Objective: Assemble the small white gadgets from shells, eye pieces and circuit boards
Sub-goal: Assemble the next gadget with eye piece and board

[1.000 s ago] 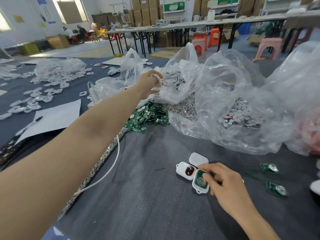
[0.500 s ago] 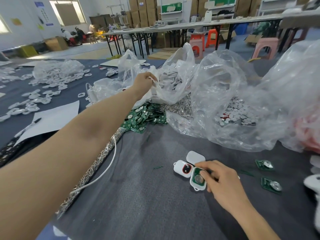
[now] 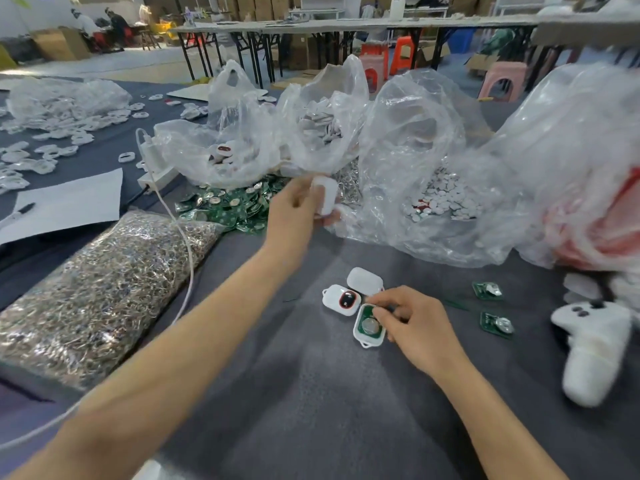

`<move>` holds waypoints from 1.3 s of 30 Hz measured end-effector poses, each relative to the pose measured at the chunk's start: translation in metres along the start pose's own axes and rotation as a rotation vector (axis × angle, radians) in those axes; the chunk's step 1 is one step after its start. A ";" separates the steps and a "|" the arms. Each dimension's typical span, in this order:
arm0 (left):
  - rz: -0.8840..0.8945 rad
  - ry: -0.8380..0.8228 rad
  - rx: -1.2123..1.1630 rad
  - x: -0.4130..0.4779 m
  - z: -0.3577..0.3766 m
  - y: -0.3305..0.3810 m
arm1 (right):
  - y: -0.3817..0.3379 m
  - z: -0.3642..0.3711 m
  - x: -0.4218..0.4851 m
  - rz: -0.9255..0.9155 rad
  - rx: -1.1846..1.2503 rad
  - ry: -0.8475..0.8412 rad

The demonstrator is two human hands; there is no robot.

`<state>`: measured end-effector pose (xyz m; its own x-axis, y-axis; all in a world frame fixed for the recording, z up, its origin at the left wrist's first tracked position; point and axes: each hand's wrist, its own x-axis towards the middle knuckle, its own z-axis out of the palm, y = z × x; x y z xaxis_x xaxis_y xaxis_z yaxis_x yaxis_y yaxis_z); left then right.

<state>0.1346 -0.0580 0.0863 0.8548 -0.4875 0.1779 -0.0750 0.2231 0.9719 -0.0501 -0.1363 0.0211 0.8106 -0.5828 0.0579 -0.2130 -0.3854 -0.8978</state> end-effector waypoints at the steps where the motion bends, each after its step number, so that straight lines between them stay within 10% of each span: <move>1: -0.019 -0.042 0.014 -0.030 0.003 -0.013 | -0.001 0.000 -0.002 -0.020 -0.019 0.023; 21: -0.003 -0.152 -0.014 -0.124 0.004 -0.045 | -0.019 -0.007 -0.017 -0.013 0.772 0.054; 39: 0.292 -0.126 0.133 -0.127 0.002 -0.046 | -0.018 -0.013 -0.016 -0.018 0.708 -0.038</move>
<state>0.0284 -0.0081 0.0193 0.7177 -0.5219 0.4611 -0.3804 0.2608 0.8873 -0.0659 -0.1290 0.0422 0.8317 -0.5505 0.0718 0.1963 0.1707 -0.9656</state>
